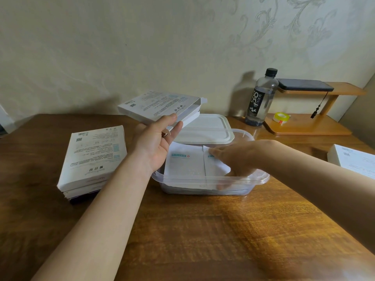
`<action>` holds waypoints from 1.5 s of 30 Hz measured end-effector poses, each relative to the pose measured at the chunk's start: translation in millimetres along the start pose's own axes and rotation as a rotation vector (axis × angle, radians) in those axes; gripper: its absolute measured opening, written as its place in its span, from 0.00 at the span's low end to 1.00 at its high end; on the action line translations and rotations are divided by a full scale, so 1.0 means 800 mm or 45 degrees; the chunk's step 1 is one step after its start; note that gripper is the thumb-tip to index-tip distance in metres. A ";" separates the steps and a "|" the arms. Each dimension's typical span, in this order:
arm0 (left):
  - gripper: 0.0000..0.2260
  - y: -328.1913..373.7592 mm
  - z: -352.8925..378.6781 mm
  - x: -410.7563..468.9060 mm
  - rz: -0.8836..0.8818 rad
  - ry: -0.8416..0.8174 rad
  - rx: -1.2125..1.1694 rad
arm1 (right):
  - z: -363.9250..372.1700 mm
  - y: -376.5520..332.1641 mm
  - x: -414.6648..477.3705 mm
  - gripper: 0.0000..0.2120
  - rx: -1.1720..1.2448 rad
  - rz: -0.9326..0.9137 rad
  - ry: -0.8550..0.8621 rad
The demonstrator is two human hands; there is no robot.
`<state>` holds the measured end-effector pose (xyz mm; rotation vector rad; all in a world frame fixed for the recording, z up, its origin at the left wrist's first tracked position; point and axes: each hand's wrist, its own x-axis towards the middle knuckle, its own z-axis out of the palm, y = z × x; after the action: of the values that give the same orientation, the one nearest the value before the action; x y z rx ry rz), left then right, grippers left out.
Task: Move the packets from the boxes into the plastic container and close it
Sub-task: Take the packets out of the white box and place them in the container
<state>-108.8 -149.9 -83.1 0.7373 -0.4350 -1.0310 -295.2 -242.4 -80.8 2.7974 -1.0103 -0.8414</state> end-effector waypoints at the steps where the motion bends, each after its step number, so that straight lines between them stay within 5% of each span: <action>1: 0.18 0.000 0.000 0.000 0.001 -0.004 0.000 | -0.003 0.001 -0.001 0.39 0.025 0.006 -0.021; 7: 0.17 0.001 0.001 0.000 0.009 -0.017 0.003 | -0.026 0.007 -0.009 0.51 0.184 -0.009 -0.012; 12: 0.17 0.000 0.001 0.001 0.007 -0.014 -0.010 | -0.004 -0.004 -0.003 0.39 0.182 -0.067 0.118; 20: 0.15 -0.001 0.003 0.001 0.005 0.012 -0.014 | 0.016 -0.006 0.007 0.35 0.105 -0.048 0.072; 32: 0.16 0.001 0.002 0.001 0.003 -0.004 -0.003 | -0.018 -0.017 -0.001 0.46 0.253 -0.156 0.207; 45: 0.18 0.000 0.000 0.000 0.013 -0.008 -0.010 | -0.012 -0.059 0.048 0.43 0.143 -0.265 0.322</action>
<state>-108.9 -150.2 -82.8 0.7244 -0.4398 -1.0248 -238.7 -229.3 -101.4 3.0432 -0.7608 -0.4394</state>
